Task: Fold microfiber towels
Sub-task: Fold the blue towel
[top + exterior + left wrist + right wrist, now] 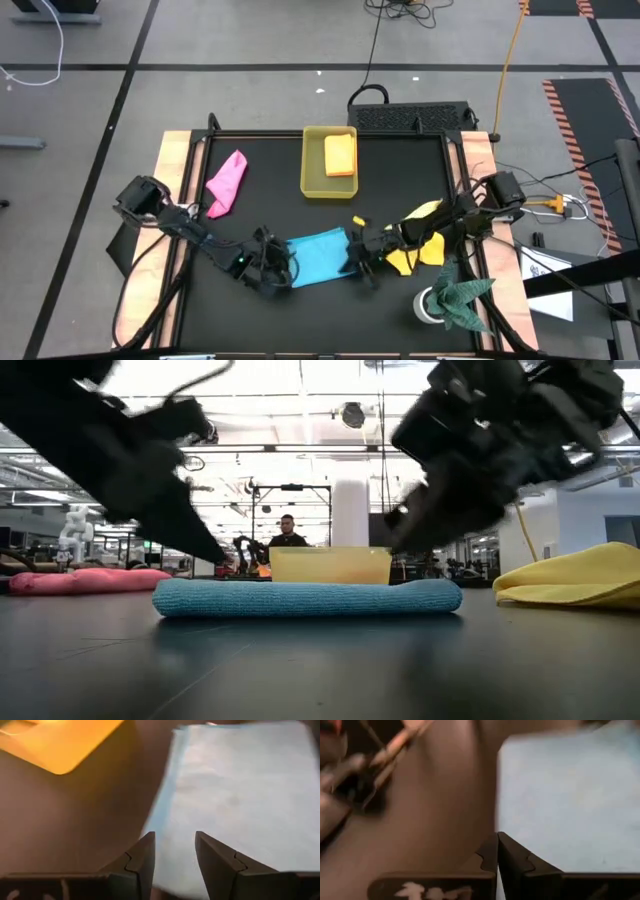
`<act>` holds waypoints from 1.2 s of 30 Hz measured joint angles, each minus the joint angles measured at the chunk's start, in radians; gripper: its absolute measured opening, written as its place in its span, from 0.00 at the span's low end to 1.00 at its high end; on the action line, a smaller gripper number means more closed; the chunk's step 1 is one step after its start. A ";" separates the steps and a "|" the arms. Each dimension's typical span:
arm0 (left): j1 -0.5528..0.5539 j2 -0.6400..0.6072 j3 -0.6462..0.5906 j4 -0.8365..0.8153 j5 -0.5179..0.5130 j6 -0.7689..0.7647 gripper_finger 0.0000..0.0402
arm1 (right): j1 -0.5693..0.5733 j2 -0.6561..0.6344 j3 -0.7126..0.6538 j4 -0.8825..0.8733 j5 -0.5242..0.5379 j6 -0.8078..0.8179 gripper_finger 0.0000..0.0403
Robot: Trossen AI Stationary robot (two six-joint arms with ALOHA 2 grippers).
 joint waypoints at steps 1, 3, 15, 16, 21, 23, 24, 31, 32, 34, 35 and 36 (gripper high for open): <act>0.023 0.007 0.001 -0.004 0.013 0.000 0.36 | 0.012 0.009 0.000 -0.014 0.003 -0.001 0.00; 0.060 0.012 -0.006 -0.031 0.066 0.000 0.36 | 0.024 0.023 0.000 -0.042 0.036 -0.008 0.00; -0.105 0.015 -0.011 0.211 0.149 -0.121 0.36 | -0.108 -0.085 0.000 -0.214 0.371 -0.027 0.00; -0.121 0.014 -0.011 0.246 0.113 -0.092 0.36 | -0.108 -0.105 0.000 -0.228 0.367 -0.029 0.00; -0.104 0.014 -0.012 0.261 0.042 -0.031 0.36 | -0.071 -0.145 0.000 -0.201 0.199 -0.030 0.00; -0.072 0.014 -0.012 0.241 0.039 -0.026 0.36 | -0.047 -0.130 0.000 -0.143 0.160 -0.030 0.00; -0.055 0.017 -0.013 0.239 0.039 -0.020 0.36 | -0.033 -0.119 0.001 -0.124 0.151 -0.030 0.00; 0.039 0.049 -0.013 0.246 0.074 0.102 0.36 | 0.075 0.007 0.003 0.120 0.155 -0.101 0.00; 0.051 0.049 -0.013 0.245 0.074 0.112 0.36 | 0.087 0.022 0.009 0.149 0.163 -0.111 0.01; 0.078 0.049 -0.013 0.242 0.075 0.126 0.36 | 0.103 0.046 0.032 0.172 0.169 -0.127 0.03; 0.092 0.049 -0.013 0.232 0.074 0.129 0.36 | 0.112 0.056 0.048 0.169 0.185 -0.132 0.05; 0.107 0.049 -0.013 0.221 0.075 0.130 0.36 | 0.120 0.064 0.066 0.155 0.212 -0.137 0.07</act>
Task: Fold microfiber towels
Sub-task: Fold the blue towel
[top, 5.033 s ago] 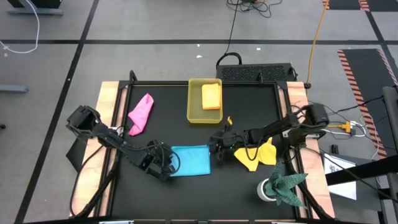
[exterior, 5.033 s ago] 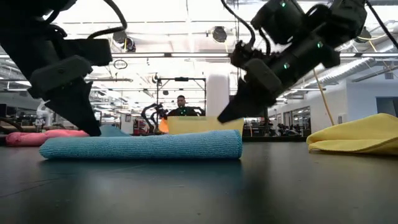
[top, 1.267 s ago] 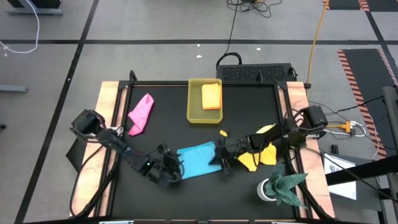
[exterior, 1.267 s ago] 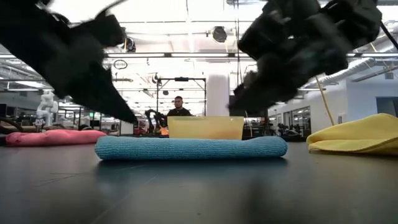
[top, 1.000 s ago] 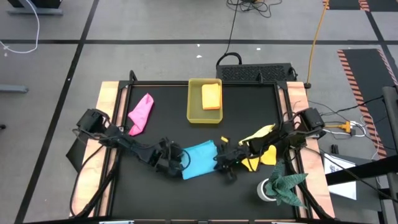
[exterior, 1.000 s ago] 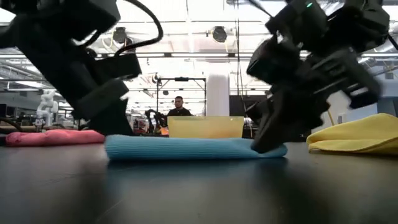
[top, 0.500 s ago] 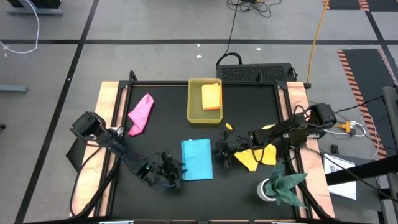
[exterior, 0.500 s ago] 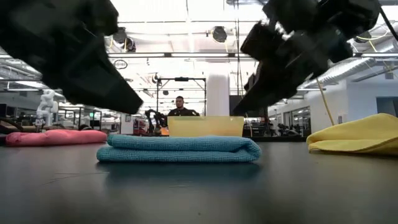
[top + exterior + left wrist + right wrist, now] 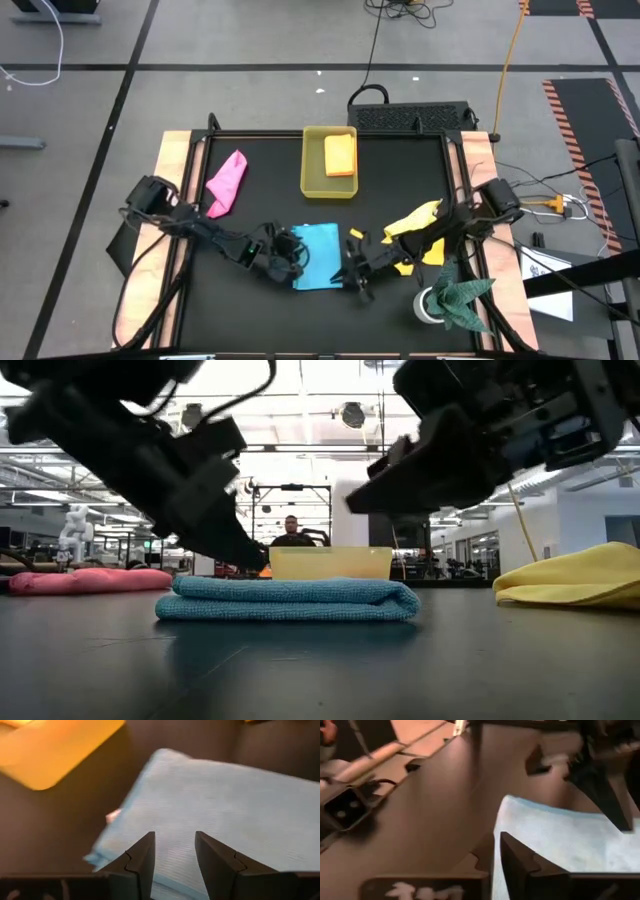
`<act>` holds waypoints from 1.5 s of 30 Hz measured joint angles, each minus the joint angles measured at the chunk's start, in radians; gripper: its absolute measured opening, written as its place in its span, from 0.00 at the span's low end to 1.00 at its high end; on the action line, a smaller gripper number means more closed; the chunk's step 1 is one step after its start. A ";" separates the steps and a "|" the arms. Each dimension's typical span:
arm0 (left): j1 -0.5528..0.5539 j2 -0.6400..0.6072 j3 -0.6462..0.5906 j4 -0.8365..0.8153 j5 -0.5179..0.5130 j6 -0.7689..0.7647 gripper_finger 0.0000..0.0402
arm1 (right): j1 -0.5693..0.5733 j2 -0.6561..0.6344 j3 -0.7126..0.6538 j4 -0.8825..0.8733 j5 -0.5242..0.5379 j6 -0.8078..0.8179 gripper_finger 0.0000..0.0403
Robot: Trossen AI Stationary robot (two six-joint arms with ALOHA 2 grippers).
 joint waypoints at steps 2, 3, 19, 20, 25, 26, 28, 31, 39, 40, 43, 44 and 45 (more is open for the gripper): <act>0.031 0.000 0.000 -0.026 0.012 0.000 0.36 | 0.017 0.016 0.034 -0.043 0.059 -0.013 0.12; 0.046 0.000 0.000 -0.049 0.027 -0.001 0.36 | 0.024 0.022 0.048 -0.073 0.083 -0.023 0.15; -0.113 -0.027 -0.042 -0.152 -0.042 -0.379 0.36 | 0.060 0.027 0.103 -0.221 0.135 -0.076 0.46; -0.118 -0.036 -0.037 -0.130 -0.062 -0.359 0.36 | 0.068 0.027 0.103 -0.206 0.135 -0.084 0.46; -0.098 -0.041 -0.022 0.021 -0.090 -0.174 0.36 | 0.091 0.078 0.134 -0.159 0.131 -0.117 0.48; -0.084 -0.041 -0.019 0.054 -0.068 -0.133 0.36 | 0.094 0.101 0.155 -0.164 0.131 -0.119 0.48; -0.057 -0.042 -0.018 0.069 -0.025 -0.076 0.36 | 0.093 0.155 0.203 -0.182 0.131 -0.131 0.48; -0.025 -0.041 -0.020 0.046 0.007 -0.051 0.36 | 0.093 0.222 0.282 -0.258 0.135 -0.178 0.48; 0.006 -0.019 -0.019 -0.025 0.007 -0.092 0.36 | 0.080 0.269 0.382 -0.380 0.133 -0.210 0.42; 0.006 -0.018 -0.019 -0.035 0.006 -0.096 0.36 | 0.075 0.269 0.382 -0.395 0.137 -0.210 0.39; -0.005 -0.019 -0.021 -0.027 0.006 -0.097 0.36 | 0.070 0.265 0.381 -0.427 0.155 -0.211 0.29; -0.011 -0.019 -0.020 -0.025 0.005 -0.095 0.36 | 0.069 0.265 0.381 -0.429 0.152 -0.211 0.25; -0.016 -0.019 -0.020 -0.020 0.005 -0.086 0.36 | 0.068 0.265 0.381 -0.430 0.153 -0.211 0.21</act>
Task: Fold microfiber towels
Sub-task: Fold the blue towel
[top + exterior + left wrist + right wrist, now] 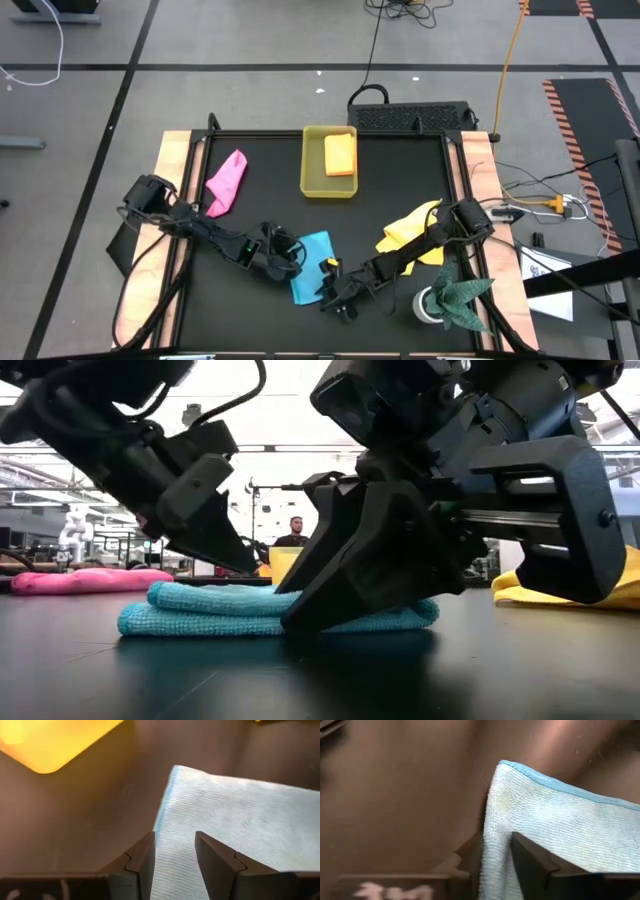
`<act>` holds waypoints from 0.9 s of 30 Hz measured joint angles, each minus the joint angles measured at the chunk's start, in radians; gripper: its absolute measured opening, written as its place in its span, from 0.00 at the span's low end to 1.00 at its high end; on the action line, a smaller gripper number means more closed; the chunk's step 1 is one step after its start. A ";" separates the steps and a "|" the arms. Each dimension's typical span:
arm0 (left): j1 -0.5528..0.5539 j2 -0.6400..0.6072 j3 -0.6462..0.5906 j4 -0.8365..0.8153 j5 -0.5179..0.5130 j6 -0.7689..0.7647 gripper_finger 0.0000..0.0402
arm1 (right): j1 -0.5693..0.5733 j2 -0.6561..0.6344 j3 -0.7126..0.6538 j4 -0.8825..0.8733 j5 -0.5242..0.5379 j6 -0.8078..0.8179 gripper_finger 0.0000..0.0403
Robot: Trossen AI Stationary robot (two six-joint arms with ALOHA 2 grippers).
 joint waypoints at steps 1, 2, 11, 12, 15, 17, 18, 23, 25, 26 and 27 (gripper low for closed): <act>-0.006 0.000 0.000 0.008 0.000 0.015 0.36 | 0.000 0.000 0.000 -0.001 0.000 0.000 0.17; -0.012 0.000 0.000 0.020 0.000 0.032 0.36 | 0.000 0.000 0.000 -0.001 0.000 -0.003 0.14; -0.051 0.016 0.000 0.031 0.031 0.112 0.36 | 0.004 -0.100 -0.004 -0.171 -0.036 0.042 0.04; -0.056 0.022 0.000 0.029 0.041 0.113 0.36 | 0.004 -0.115 -0.004 -0.190 -0.064 0.054 0.04; -0.064 0.054 0.001 0.039 0.046 0.111 0.36 | 0.005 -0.149 -0.004 -0.233 -0.168 0.077 0.03; -0.065 0.088 0.000 0.052 0.039 0.104 0.36 | 0.005 -0.158 -0.004 -0.244 -0.221 0.082 0.03; -0.064 0.103 0.002 0.074 0.040 0.105 0.36 | 0.004 -0.162 -0.004 -0.252 -0.243 0.083 0.02; -0.072 0.170 0.003 0.221 0.035 0.153 0.36 | 0.005 -0.184 -0.004 -0.273 -0.282 0.077 0.01; -0.083 0.172 0.003 0.247 0.057 0.181 0.36 | 0.005 -0.200 -0.004 -0.276 -0.283 0.082 0.01; -0.090 0.172 0.003 0.257 0.062 0.190 0.36 | 0.003 -0.213 -0.004 -0.274 -0.282 0.092 0.01; -0.097 0.171 0.002 0.262 0.064 0.200 0.36 | -0.001 -0.228 -0.004 -0.277 -0.282 0.102 0.01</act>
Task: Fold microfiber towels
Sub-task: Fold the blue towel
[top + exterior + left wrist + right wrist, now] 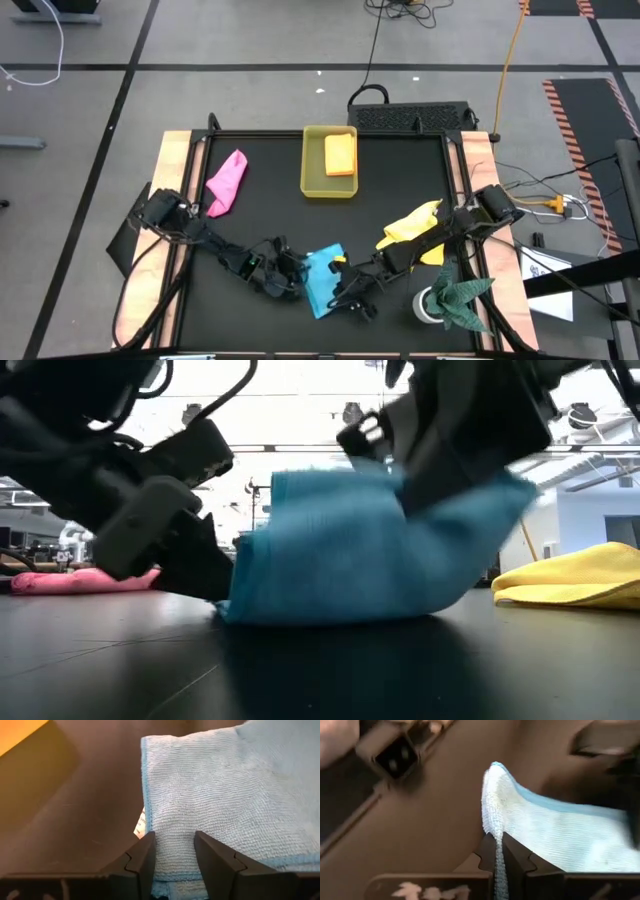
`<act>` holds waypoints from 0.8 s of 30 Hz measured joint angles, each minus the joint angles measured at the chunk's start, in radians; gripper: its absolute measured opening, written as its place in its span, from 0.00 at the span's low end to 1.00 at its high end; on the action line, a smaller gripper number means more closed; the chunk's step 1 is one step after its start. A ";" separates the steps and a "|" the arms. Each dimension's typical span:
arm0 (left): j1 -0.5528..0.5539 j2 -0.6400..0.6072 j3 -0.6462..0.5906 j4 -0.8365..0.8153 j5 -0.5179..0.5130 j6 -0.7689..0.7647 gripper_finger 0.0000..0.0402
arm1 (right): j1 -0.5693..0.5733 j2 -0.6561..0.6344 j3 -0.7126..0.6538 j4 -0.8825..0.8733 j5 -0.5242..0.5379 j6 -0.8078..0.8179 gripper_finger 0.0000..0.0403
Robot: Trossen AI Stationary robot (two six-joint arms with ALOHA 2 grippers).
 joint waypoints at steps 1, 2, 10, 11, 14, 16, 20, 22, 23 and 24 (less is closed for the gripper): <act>-0.006 -0.006 0.000 -0.002 0.001 0.009 0.36 | -0.005 -0.015 0.000 -0.007 0.000 0.017 0.01; -0.011 -0.011 -0.001 -0.006 0.002 0.013 0.36 | -0.012 -0.029 0.000 -0.014 0.001 0.036 0.01; -0.040 -0.034 -0.002 -0.014 0.004 0.031 0.36 | -0.123 -0.075 -0.070 0.064 0.000 0.156 0.01; -0.047 -0.047 -0.002 -0.051 0.003 0.016 0.36 | -0.139 -0.075 -0.082 0.078 0.000 0.157 0.01; -0.059 -0.089 0.000 -0.133 -0.012 -0.045 0.36 | -0.173 -0.075 -0.120 0.121 -0.001 0.158 0.01; -0.070 -0.109 -0.005 -0.214 -0.035 -0.077 0.36 | -0.193 -0.073 -0.138 0.160 -0.023 0.158 0.01; -0.070 -0.111 -0.009 -0.219 -0.086 -0.087 0.36 | -0.216 -0.046 -0.147 0.246 -0.118 0.159 0.01; -0.062 -0.096 -0.010 -0.219 -0.094 -0.089 0.36 | -0.220 -0.037 -0.144 0.287 -0.149 0.154 0.01; -0.060 -0.091 -0.011 -0.219 -0.095 -0.092 0.36 | -0.223 -0.036 -0.146 0.289 -0.161 0.148 0.01; -0.057 -0.087 -0.011 -0.216 -0.096 -0.093 0.36 | -0.224 -0.031 -0.146 0.312 -0.163 0.136 0.01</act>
